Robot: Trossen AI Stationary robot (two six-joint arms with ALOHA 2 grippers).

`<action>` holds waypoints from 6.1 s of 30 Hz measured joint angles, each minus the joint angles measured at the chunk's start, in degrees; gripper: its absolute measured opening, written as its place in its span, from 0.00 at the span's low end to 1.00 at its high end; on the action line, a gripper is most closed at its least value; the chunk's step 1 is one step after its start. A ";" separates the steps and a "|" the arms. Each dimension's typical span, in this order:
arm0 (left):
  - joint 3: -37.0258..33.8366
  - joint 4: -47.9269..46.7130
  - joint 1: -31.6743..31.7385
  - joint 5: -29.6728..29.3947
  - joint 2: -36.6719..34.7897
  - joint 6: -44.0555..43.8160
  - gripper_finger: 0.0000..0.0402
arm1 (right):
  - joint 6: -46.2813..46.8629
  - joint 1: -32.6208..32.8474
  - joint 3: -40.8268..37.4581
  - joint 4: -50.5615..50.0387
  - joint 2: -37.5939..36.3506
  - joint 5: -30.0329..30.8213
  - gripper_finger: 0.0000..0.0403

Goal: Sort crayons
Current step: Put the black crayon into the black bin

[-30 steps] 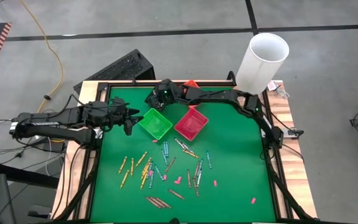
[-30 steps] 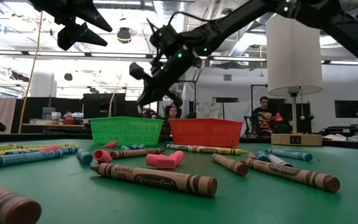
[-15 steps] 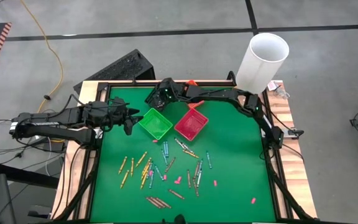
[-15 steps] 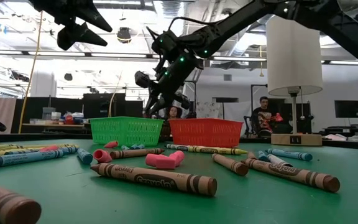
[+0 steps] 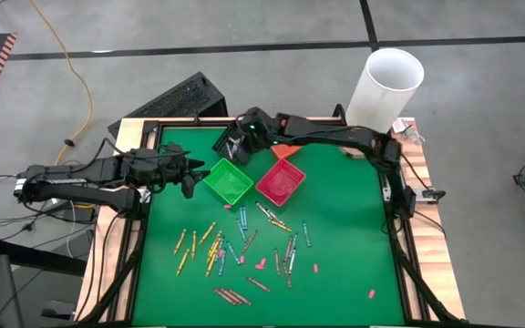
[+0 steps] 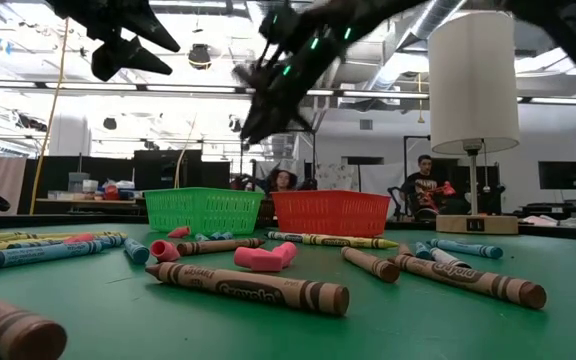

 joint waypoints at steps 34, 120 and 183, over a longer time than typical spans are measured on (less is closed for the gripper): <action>0.00 0.08 -0.02 1.51 0.01 -3.37 0.51 | 18.05 23.83 -28.03 -13.14 -16.40 3.82 0.44; 0.00 -1.21 -0.02 0.98 -0.01 -3.32 0.51 | 24.99 26.41 -30.30 -4.21 -11.58 4.22 0.01; 0.00 -0.05 -0.33 -0.78 -0.01 -4.98 0.51 | 18.40 -1.27 -6.34 21.05 8.18 12.98 0.00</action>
